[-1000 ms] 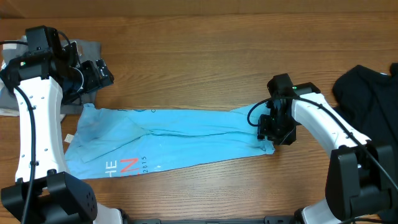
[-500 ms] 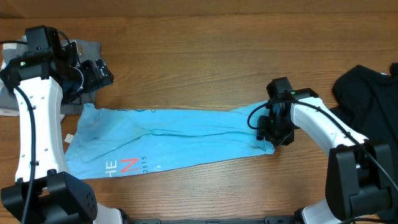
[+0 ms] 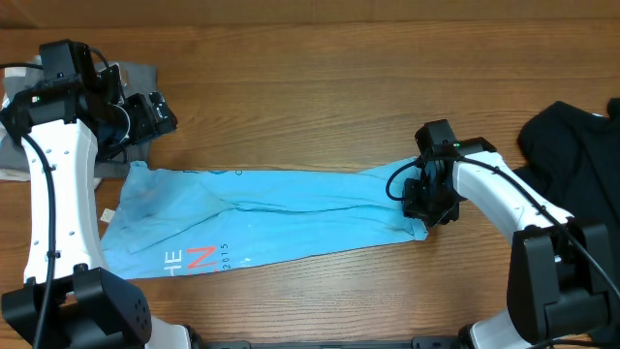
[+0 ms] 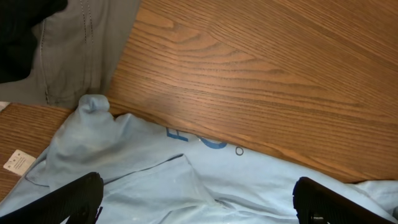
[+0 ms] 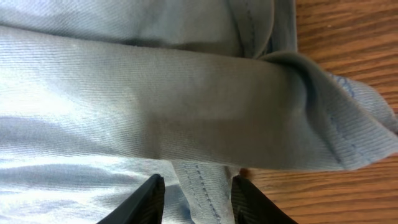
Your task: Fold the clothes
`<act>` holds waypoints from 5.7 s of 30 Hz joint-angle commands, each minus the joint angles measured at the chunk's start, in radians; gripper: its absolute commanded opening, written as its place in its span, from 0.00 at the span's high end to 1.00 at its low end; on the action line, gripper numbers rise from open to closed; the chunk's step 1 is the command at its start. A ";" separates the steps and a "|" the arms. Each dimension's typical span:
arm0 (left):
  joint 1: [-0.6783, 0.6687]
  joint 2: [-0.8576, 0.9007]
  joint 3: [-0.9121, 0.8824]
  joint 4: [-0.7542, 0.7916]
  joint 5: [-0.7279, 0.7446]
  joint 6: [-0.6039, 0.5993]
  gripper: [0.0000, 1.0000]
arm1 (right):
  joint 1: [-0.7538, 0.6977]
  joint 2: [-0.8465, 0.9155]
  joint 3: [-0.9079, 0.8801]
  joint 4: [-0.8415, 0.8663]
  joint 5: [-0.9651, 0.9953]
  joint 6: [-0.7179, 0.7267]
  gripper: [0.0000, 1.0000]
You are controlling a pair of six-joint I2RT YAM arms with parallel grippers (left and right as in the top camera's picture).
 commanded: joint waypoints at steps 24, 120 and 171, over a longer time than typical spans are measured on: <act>-0.065 0.002 0.011 -0.034 0.135 0.178 0.05 | 0.000 -0.009 -0.008 0.019 0.060 0.046 0.44; -0.224 0.021 -0.007 0.061 0.053 0.181 0.00 | -0.003 -0.009 -0.069 0.007 0.434 0.219 0.73; -0.224 0.021 -0.007 0.045 0.023 0.182 0.00 | -0.322 -0.172 0.037 -0.025 0.103 0.013 0.00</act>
